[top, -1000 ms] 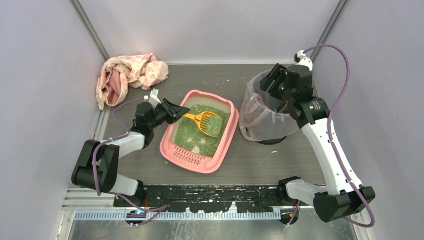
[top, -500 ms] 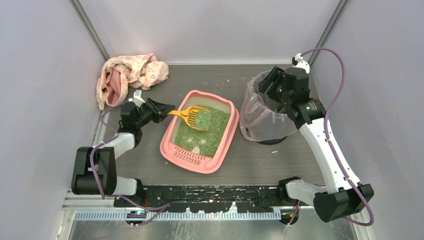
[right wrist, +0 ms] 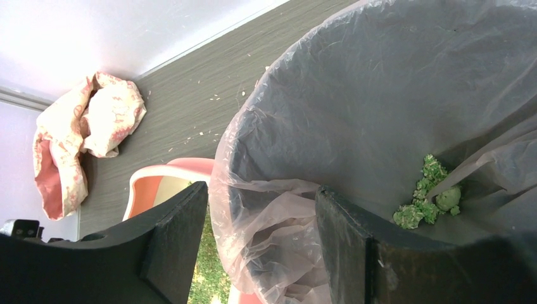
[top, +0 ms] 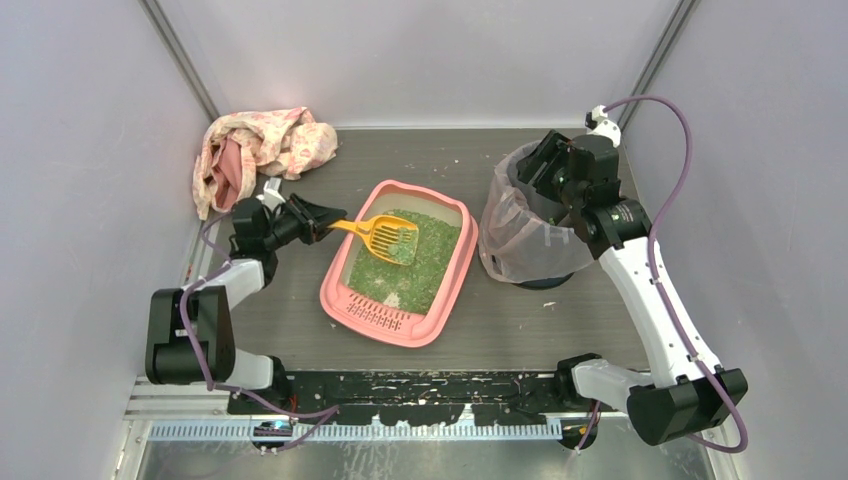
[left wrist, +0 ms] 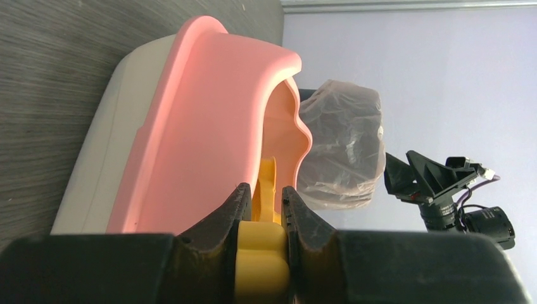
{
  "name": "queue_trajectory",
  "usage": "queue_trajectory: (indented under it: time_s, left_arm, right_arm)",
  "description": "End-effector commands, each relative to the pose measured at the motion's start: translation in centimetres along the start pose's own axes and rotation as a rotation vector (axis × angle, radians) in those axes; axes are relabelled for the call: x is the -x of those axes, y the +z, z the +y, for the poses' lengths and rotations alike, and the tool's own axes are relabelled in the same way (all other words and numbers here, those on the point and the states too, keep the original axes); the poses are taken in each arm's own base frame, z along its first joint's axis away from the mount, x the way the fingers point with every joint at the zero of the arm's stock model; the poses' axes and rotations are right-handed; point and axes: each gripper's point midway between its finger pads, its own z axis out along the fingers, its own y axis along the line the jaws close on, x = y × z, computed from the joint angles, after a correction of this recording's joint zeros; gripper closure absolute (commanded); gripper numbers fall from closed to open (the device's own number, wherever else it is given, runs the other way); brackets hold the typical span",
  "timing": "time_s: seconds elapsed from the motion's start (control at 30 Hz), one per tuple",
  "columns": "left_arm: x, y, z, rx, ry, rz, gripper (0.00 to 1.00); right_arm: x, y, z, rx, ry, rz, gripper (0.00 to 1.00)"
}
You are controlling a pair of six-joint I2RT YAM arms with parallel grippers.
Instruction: Clean the litter box
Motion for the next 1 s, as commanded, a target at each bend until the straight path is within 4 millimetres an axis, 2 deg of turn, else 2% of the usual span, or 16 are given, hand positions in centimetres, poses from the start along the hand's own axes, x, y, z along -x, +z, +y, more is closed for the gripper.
queue_trajectory:
  time_s: [0.0,0.13,0.17,0.2,0.27,0.33,0.4,0.43,0.47,0.57,0.73,0.8,0.87,0.97]
  left_arm:
    - [-0.6,1.1,-3.2,-0.11,0.026,0.051,1.0]
    - [-0.3,1.3,-3.6,-0.14,0.001,0.032,1.0]
    - [-1.6,1.9,-3.9,-0.149,0.0,0.07,1.0]
    - [-1.7,2.0,-4.2,-0.164,-0.005,0.075,1.0]
    - [-1.0,1.4,-4.4,-0.177,-0.014,0.053,1.0]
    - [-0.2,1.0,-3.9,-0.15,-0.003,0.035,1.0]
    - [-0.9,1.4,-2.3,-0.094,-0.002,0.06,1.0]
    - [-2.3,1.8,-1.5,-0.077,-0.005,0.094,1.0]
    - [-2.8,1.8,-0.8,-0.07,-0.013,0.104,1.0]
    - [-3.0,1.9,-0.2,-0.089,-0.039,0.102,1.0]
    - [-1.8,1.9,-3.8,-0.154,-0.011,0.087,1.0]
    - [-1.4,2.0,-4.6,-0.159,0.004,0.09,1.0]
    - [-1.4,2.3,-4.0,-0.144,0.002,0.095,1.0]
    - [-2.0,2.6,-1.4,-0.111,-0.03,0.105,1.0]
  right_arm:
    - [2.2,-1.0,1.2,0.053,0.027,-0.085,0.32]
    - [2.3,-1.3,1.1,0.052,0.027,-0.094,0.32]
    - [2.3,-1.4,1.1,0.053,0.027,-0.095,0.32]
    - [2.3,-1.3,1.0,0.052,0.025,-0.093,0.32]
    - [2.4,-1.6,1.0,0.049,0.02,-0.095,0.32]
    - [2.4,-1.8,0.8,0.045,0.022,-0.101,0.32]
    - [2.2,-1.9,0.7,0.044,0.024,-0.1,0.32]
    - [2.0,-1.9,0.6,0.043,0.023,-0.096,0.32]
    - [1.9,-1.9,0.5,0.041,0.022,-0.092,0.32]
    - [1.9,-1.9,0.4,0.039,0.026,-0.096,0.32]
    - [2.1,-1.9,0.6,0.04,0.024,-0.099,0.32]
    - [2.1,-1.9,0.5,0.038,0.022,-0.097,0.32]
    - [1.9,-1.8,0.5,0.039,0.022,-0.092,0.32]
    - [1.6,-1.6,0.4,0.038,0.026,-0.082,0.32]
